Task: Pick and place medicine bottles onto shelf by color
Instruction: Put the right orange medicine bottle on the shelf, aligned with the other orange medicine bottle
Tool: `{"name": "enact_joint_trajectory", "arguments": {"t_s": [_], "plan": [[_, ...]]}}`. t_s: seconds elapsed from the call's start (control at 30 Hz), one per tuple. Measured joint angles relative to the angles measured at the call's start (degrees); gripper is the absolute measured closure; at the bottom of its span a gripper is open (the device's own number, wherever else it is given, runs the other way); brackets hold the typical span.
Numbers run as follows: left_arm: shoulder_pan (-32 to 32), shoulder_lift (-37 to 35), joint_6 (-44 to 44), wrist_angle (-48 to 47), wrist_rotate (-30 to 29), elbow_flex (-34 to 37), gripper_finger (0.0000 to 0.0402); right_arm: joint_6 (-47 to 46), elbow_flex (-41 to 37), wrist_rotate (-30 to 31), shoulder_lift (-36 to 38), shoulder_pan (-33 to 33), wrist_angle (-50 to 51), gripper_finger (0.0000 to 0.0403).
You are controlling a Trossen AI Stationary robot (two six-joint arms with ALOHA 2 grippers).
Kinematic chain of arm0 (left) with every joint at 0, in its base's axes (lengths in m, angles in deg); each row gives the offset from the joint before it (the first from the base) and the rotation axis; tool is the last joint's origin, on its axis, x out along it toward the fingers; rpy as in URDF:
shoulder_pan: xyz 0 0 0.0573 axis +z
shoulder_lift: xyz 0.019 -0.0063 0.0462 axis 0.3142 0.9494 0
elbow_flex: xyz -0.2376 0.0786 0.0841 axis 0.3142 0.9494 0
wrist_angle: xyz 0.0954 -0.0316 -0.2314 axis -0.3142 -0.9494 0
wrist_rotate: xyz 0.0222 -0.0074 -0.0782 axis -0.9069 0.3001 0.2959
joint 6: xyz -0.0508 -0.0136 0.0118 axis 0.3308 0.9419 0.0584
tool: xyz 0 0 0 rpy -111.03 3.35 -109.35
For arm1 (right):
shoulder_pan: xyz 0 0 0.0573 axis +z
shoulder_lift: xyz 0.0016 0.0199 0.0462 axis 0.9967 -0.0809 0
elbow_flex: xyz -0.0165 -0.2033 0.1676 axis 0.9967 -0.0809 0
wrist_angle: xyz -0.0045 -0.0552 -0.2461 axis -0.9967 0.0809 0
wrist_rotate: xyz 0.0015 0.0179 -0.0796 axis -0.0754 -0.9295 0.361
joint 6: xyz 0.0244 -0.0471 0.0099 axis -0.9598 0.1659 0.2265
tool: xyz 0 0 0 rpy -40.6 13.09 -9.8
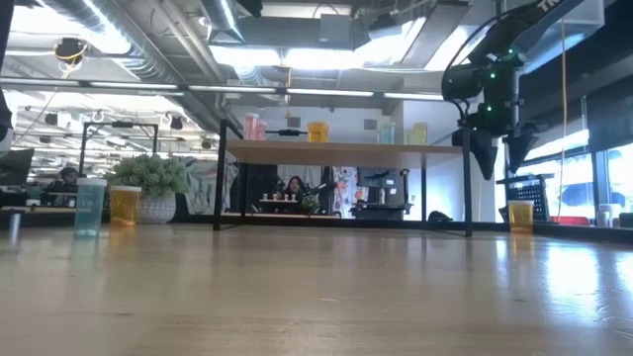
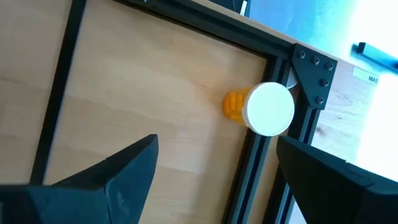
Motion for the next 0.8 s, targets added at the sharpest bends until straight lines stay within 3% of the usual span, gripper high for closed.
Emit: {"name": "enact_joint_trajectory", "arguments": {"t_s": [0.2,0.8], "plan": [[0.01,0.00,0.01,-0.01,0.00,0.00,0.0255,-1.20,0.00,0.20,0.00,0.00,-0.29,0.0075],[-0.01,0.00,0.21,-0.01,0.02,0.00,0.0255,-17.27,-0.07,5.47,0.01,0.03,-4.20,0.0075]]}}
